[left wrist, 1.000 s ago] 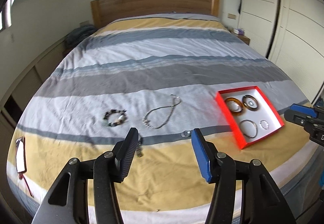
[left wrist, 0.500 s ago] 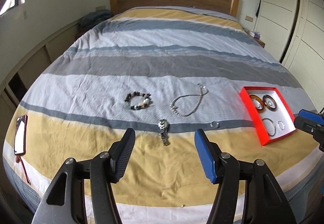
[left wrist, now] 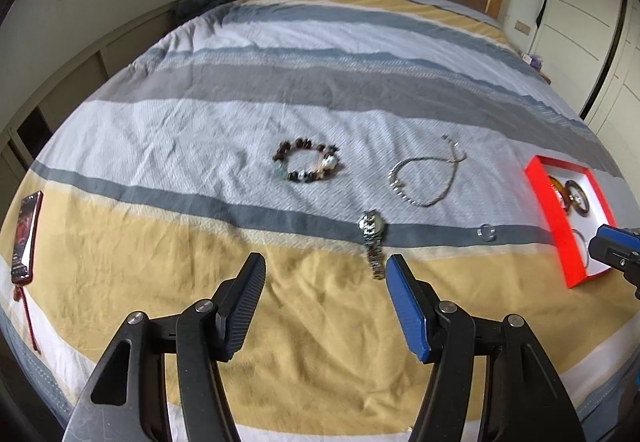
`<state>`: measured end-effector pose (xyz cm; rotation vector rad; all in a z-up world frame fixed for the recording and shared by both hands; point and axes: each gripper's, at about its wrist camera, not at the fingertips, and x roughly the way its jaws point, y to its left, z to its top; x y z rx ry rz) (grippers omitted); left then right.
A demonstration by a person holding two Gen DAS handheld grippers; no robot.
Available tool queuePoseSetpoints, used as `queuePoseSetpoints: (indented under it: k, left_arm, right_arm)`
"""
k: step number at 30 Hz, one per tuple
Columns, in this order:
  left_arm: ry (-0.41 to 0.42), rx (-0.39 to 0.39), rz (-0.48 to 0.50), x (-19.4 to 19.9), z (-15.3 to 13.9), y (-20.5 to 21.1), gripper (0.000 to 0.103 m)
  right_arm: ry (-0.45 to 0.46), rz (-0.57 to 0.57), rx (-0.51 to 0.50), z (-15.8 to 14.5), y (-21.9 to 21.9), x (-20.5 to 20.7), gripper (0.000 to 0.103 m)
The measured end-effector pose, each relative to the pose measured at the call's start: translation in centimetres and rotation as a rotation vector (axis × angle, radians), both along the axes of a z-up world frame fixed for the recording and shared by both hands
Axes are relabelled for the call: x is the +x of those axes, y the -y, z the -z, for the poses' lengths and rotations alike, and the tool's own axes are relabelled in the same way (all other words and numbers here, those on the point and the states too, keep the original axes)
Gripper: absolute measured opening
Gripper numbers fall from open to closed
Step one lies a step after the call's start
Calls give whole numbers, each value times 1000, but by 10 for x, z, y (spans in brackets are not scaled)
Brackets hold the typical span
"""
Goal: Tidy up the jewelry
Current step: 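Withdraw both tools from the box toward the watch and second ring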
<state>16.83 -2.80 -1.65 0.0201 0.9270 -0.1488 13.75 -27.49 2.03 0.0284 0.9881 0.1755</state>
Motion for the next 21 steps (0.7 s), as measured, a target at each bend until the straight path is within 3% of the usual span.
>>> queuePoseSetpoints:
  k: [12, 21]
  left_arm:
    - [-54, -120, 57, 26, 38, 2, 65]
    - [-88, -92, 110, 58, 61, 30, 60]
  right_arm:
    - [-92, -50, 29, 56, -17, 42, 35]
    - [-126, -80, 51, 83, -26, 70, 35]
